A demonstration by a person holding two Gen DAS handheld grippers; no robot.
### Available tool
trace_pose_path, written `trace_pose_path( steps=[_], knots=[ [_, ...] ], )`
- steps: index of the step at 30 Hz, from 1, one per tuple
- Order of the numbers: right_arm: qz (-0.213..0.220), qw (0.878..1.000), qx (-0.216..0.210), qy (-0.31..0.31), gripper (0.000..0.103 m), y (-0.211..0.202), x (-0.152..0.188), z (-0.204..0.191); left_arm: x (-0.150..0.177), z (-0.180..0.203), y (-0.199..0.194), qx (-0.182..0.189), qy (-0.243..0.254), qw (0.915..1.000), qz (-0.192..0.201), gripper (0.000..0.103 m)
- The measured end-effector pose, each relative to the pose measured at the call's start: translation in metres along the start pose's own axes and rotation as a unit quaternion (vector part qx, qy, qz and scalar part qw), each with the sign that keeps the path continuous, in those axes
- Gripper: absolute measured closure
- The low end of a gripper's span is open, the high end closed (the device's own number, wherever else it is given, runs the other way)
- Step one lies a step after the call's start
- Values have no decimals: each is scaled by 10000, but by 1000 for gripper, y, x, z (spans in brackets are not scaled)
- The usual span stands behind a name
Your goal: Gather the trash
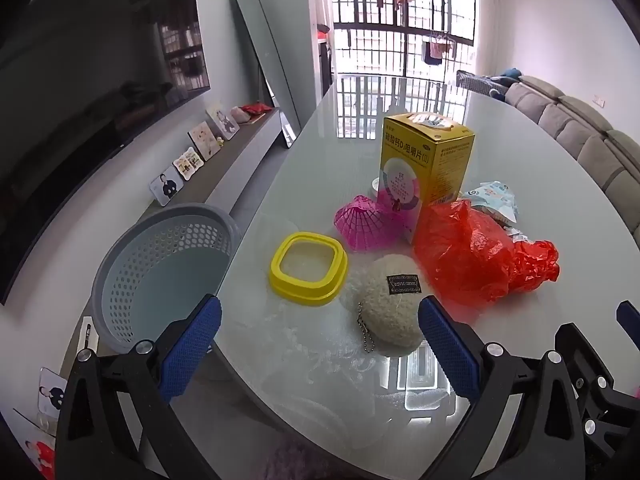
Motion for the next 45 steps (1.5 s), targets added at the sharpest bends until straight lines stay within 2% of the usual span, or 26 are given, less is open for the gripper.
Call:
trace_pose_path(
  steps=[16, 45],
  knots=[
    [20, 10000, -52, 42, 8, 1, -1, 0, -3, 3, -8, -51, 114, 9998, 148, 6],
    [39, 9999, -78, 63, 8, 4, -3, -4, -2, 2, -7, -75, 132, 9998, 149, 6]
  ],
)
Point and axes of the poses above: each gripper's, at about its wrist camera, not at the fingertips, and y roughly the way its jaws point, z to its right, x to its underside, the point moved 10 cm from there along y, roughly the way its jaws point, and after that the axes turned 3 degrees about -x, right-handed, at the moved point
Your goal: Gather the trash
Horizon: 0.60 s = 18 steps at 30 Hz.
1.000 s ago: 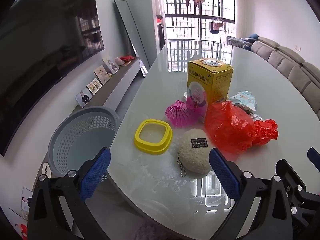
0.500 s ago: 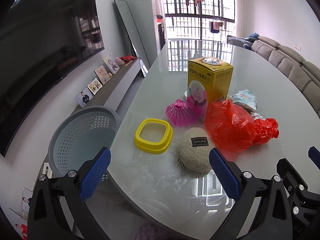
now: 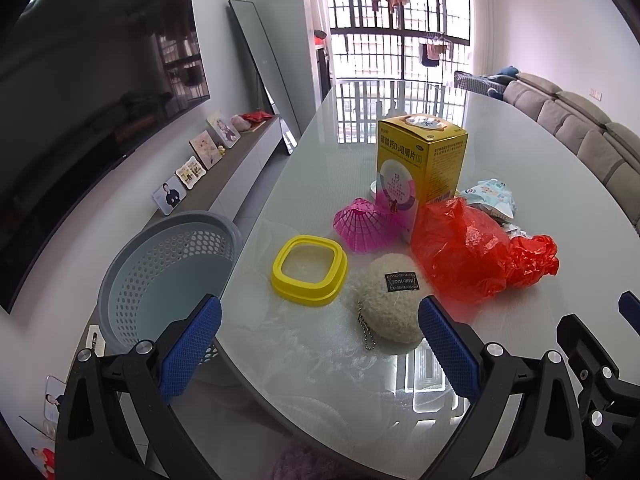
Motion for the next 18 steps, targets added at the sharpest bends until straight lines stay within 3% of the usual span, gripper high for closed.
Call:
trace_pose_path(
  steps=[18],
  knots=[
    [6, 10000, -9, 10, 8, 0, 0, 0, 1, -1, 0, -5, 3, 10000, 9, 6]
  ],
)
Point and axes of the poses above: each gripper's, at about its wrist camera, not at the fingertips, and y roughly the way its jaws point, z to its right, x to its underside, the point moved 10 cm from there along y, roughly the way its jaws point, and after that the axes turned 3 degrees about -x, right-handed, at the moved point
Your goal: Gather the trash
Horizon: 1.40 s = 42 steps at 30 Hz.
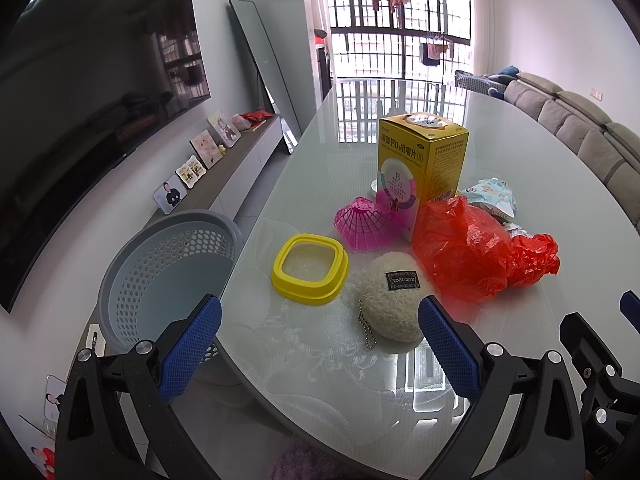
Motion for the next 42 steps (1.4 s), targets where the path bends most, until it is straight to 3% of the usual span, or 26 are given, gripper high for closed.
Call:
trace_pose_path(
  steps=[32, 42],
  knots=[
    [-69, 9998, -119, 114, 8, 0, 6, 5, 8, 2, 7, -67, 34, 10000, -64, 6],
    [-254, 9992, -85, 308, 8, 11, 18, 29, 12, -10, 18, -235, -79, 9995, -177, 6]
  ],
)
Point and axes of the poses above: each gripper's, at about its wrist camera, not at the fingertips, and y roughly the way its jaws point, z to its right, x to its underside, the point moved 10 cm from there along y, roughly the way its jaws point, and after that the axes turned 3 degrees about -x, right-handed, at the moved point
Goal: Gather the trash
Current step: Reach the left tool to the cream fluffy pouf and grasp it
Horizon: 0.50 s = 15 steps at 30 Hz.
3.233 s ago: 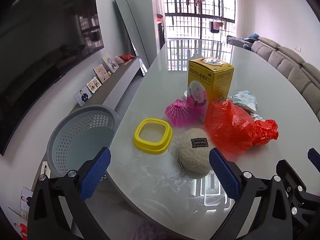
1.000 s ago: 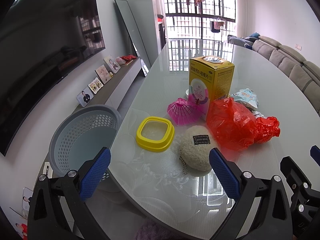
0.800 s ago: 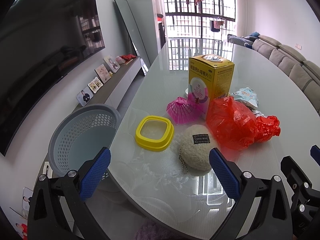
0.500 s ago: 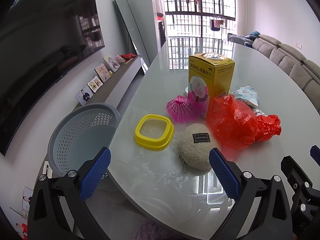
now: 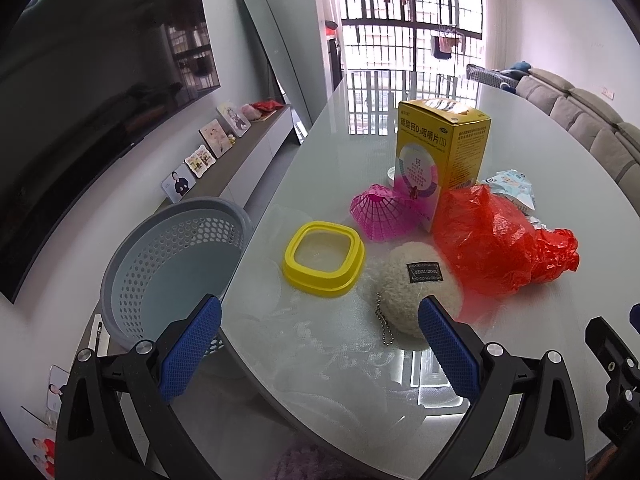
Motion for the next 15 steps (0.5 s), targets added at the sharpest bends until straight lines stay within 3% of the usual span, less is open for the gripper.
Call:
trace_pose_path(
  steps=[15],
  knots=[
    [-97, 9998, -45, 142, 8, 12, 1, 24, 10, 16, 23, 318, 42, 9985, -434, 6]
  ],
)
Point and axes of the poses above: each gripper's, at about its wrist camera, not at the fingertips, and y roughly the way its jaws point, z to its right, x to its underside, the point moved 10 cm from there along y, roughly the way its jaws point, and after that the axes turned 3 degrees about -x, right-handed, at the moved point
